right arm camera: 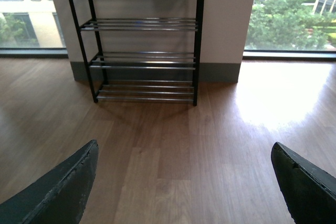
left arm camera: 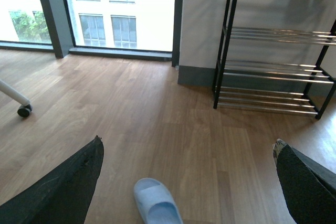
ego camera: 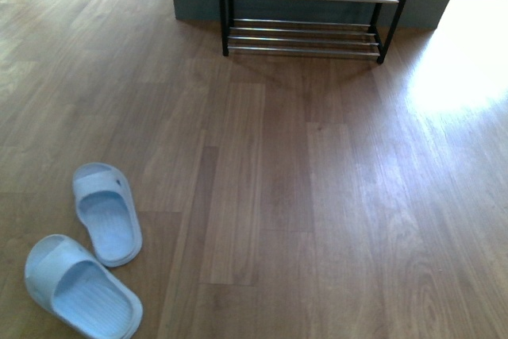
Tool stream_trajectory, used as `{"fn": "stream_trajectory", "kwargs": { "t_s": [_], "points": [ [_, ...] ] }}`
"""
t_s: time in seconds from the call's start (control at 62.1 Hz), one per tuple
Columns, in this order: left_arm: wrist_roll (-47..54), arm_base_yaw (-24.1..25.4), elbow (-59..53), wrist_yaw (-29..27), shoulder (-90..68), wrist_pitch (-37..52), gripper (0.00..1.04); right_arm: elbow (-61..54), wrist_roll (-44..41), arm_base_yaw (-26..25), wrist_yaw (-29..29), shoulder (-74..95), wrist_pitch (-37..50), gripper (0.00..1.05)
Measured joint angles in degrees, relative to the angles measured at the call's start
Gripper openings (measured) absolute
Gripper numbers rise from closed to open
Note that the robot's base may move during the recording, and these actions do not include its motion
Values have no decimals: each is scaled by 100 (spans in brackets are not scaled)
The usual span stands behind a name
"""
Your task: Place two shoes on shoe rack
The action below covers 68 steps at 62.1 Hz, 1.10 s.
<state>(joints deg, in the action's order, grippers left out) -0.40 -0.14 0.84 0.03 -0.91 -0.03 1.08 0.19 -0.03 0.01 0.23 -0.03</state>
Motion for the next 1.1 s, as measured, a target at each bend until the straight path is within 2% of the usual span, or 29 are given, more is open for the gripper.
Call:
{"fn": "stream_trajectory", "kwargs": {
  "t_s": [1.096],
  "points": [
    [0,-2,-2,-15,0,2,95,0,-2,-2,-22,-2,-4,95]
  ]
}}
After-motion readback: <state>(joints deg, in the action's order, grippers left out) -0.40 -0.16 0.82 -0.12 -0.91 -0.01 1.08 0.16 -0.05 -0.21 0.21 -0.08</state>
